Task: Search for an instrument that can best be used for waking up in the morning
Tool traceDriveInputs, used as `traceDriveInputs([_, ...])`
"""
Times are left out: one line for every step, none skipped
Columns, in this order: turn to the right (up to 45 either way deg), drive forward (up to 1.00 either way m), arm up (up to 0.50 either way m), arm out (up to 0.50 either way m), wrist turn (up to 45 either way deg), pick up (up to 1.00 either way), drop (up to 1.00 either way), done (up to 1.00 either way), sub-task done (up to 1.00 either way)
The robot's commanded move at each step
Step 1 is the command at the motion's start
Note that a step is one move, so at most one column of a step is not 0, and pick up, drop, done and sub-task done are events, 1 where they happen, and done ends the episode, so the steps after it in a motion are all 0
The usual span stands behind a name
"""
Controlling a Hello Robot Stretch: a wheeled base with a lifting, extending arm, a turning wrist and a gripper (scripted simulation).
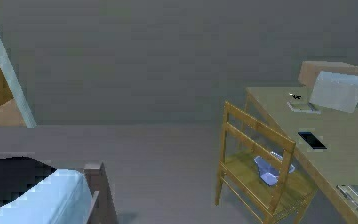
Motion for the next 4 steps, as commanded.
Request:
traceDriveInputs([0.0,0.05,0.00,0.00,0.0,0.00,0.00,0.00,0.00])
traceDriveInputs([-45.0,0.00,0.00,0.00,0.0,0.00,0.00,0.00,0.00])
traceDriveInputs([-18.0,0.00,0.00,0.00,0.0,0.00,0.00,0.00,0.00])
traceDriveInputs([0.0,0.00,0.00,0.00,0.0,0.00,0.00,1.00,0.00])
